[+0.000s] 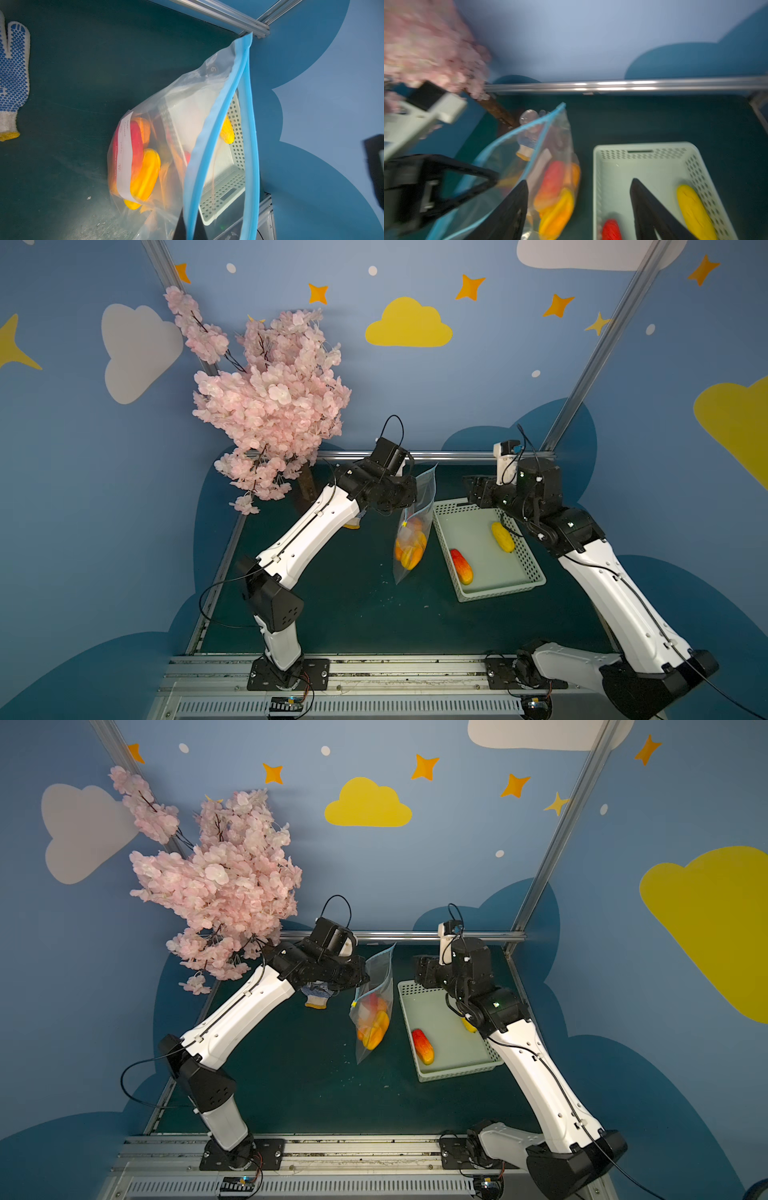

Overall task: Place the mango in a zip-top bag and seal the zipper
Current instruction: Place the mango in the zipper food storage bag, then pick up the mango from the basket.

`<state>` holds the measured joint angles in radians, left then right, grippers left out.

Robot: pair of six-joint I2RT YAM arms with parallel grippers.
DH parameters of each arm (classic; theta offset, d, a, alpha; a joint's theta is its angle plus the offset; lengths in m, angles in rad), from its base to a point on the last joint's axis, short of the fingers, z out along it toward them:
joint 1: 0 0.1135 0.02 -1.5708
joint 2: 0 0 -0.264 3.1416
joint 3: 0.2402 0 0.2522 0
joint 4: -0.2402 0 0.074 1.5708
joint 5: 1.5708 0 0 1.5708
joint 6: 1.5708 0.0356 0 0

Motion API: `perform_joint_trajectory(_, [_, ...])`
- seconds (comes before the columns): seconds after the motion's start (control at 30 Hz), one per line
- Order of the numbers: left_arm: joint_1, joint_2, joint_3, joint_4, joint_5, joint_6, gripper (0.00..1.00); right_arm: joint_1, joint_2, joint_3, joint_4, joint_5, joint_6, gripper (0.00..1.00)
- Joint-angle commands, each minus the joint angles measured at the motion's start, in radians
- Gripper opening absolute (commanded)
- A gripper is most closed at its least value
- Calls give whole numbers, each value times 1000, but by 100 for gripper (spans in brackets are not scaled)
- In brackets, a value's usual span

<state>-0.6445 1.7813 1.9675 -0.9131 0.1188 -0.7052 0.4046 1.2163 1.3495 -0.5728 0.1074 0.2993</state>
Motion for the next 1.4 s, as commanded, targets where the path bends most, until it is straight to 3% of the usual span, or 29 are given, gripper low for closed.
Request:
perform_joint_trajectory(0.0, [-3,-9,30,-7,-4,16,3,-68,86,-115,-220,132,61,76])
perform_joint_trajectory(0.13, [-4,-7,31,-7,1,16,3,-159,175,-159,-330,202,130,78])
perform_joint_trajectory(0.3, [-4,-7,30,-9,8,18,3,-259,338,-134,-329,212,72,78])
perform_joint_trajectory(0.47, [-3,-8,29,-7,10,21,3,-316,575,43,-418,149,11,78])
perform_joint_trajectory(0.73, [2,-27,-4,8,9,16,3,-286,725,189,-438,139,-43,77])
perform_joint_trajectory(1.03, [5,-30,-7,11,10,10,3,-273,817,167,-374,173,-127,76])
perform_joint_trajectory(1.2, [5,-29,-8,11,8,9,3,-197,800,159,-352,149,-149,73])
perform_joint_trajectory(1.37, [5,-25,-5,14,12,6,3,-203,815,165,-345,148,-117,65])
